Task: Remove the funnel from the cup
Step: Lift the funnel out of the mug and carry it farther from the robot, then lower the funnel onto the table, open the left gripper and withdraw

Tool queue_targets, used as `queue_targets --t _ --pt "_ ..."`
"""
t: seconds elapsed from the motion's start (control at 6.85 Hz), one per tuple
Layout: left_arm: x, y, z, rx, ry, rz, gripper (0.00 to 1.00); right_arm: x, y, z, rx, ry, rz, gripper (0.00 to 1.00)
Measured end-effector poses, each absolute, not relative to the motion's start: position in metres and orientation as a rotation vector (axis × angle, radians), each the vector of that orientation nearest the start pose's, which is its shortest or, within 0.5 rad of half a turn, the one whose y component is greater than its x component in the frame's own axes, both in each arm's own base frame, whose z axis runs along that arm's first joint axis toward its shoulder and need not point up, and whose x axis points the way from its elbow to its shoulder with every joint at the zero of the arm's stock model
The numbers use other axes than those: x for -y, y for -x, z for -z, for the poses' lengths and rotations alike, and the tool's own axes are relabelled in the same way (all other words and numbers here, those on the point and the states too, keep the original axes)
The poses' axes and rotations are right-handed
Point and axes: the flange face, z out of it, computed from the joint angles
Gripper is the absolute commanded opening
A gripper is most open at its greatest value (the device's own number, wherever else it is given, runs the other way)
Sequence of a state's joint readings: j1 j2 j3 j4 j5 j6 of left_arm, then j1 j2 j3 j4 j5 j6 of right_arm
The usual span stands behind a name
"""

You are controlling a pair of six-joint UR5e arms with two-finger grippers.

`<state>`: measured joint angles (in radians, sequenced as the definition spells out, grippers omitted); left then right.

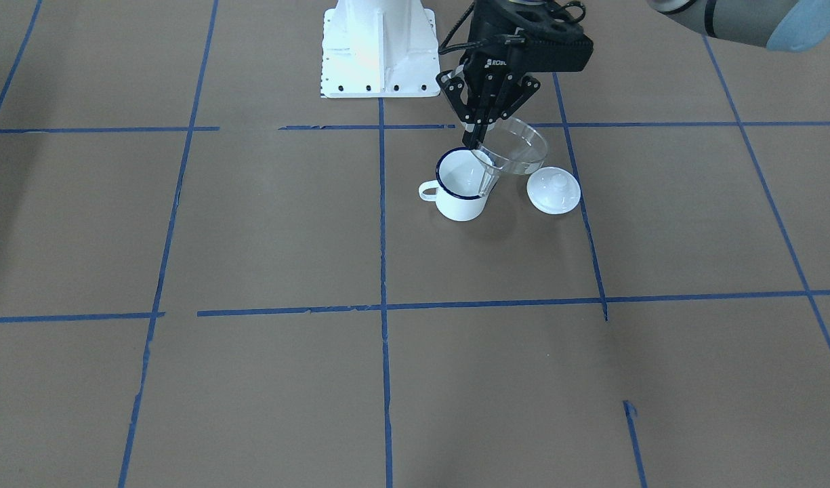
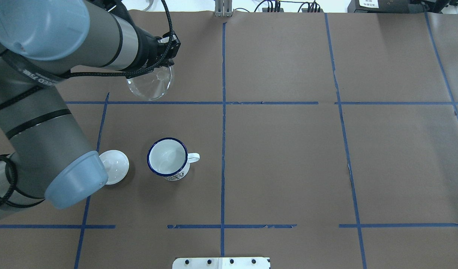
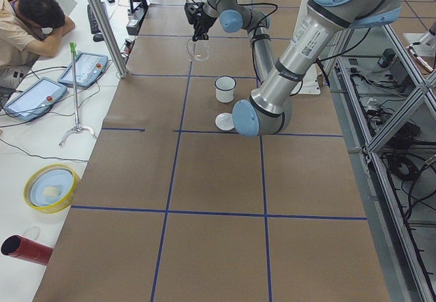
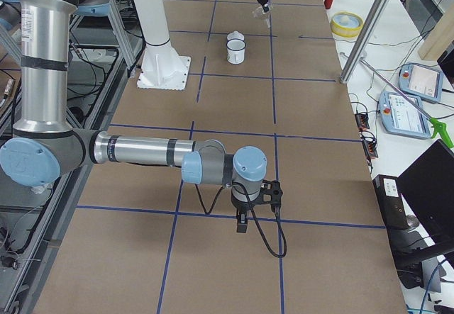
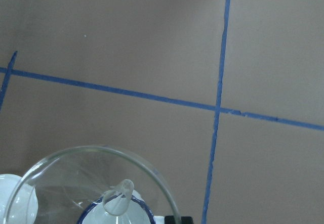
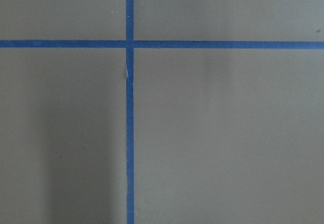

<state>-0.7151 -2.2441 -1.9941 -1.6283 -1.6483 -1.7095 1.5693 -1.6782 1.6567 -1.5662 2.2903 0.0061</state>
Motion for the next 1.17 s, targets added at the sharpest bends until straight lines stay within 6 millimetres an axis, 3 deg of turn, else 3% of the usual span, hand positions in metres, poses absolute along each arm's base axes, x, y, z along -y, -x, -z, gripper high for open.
queue_targets --t 0.29,0.73,1.02,1.17 --pt "0.520 -0.389 -0.142 -1.254 -0.282 1.002 0.00 0.445 -0.067 -0.670 0.719 0.019 -0.010 1.00" --pt "0.582 -0.447 -0.239 -1.242 -0.315 1.236 0.00 0.445 -0.067 -0.670 0.719 0.019 -0.010 1.00" --pt "0.599 -0.475 -0.294 -1.219 -0.336 1.260 0.00 0.445 -0.067 -0.670 0.719 0.019 -0.010 1.00" --pt "0.602 -0.485 -0.313 -1.221 -0.360 1.270 0.00 0.445 -0.067 -0.670 0.719 0.019 -0.010 1.00"
